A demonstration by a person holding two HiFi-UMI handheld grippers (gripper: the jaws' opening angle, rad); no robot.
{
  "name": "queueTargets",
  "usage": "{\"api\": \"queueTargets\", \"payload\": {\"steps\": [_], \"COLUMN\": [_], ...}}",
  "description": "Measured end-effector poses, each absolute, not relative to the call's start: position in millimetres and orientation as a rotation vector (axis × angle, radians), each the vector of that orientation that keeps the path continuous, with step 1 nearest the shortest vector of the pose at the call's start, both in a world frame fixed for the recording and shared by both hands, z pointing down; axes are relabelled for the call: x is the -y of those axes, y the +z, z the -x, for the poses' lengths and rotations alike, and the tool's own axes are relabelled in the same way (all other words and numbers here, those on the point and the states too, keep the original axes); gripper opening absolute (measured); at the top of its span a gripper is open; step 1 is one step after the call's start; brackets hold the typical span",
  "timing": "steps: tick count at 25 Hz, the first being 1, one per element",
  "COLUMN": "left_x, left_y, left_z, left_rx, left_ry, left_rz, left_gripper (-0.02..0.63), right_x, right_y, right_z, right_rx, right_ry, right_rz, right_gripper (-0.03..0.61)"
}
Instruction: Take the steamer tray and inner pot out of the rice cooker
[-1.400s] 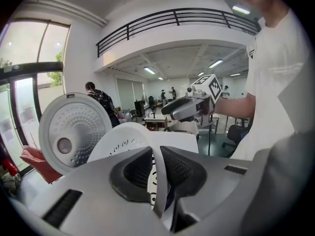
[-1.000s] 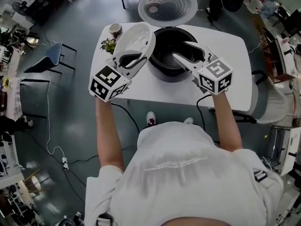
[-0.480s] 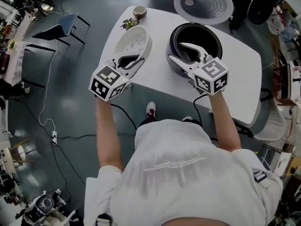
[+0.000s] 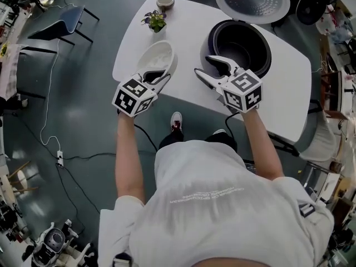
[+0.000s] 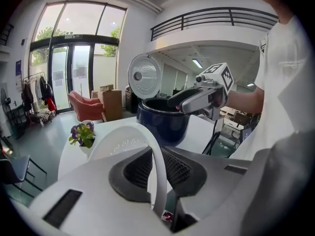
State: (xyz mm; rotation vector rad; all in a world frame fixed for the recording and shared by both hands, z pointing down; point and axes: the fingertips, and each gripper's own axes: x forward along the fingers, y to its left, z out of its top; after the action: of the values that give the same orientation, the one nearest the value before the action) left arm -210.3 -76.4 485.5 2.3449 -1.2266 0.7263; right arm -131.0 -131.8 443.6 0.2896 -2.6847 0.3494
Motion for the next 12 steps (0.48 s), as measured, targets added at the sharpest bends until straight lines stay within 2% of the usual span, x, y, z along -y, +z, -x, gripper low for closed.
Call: {"api": "queueTargets", "payload": {"steps": [6, 12], "left_x": [68, 77], "left_y": [544, 578], "left_z": [223, 223], "left_rx": [1.105, 0.988], "left_ry": [0.897, 0.924], "left_rz": [-2.315, -2.343], "left_gripper": [0.061, 0.061], "right_x": [125, 128], "right_y": [475, 495], "right_z": [154, 167], "right_rx": [2.622, 2.573], "right_ry": [0.407, 0.47], "right_rz": [-0.28, -0.318], "right_gripper": [0.244, 0.244]}}
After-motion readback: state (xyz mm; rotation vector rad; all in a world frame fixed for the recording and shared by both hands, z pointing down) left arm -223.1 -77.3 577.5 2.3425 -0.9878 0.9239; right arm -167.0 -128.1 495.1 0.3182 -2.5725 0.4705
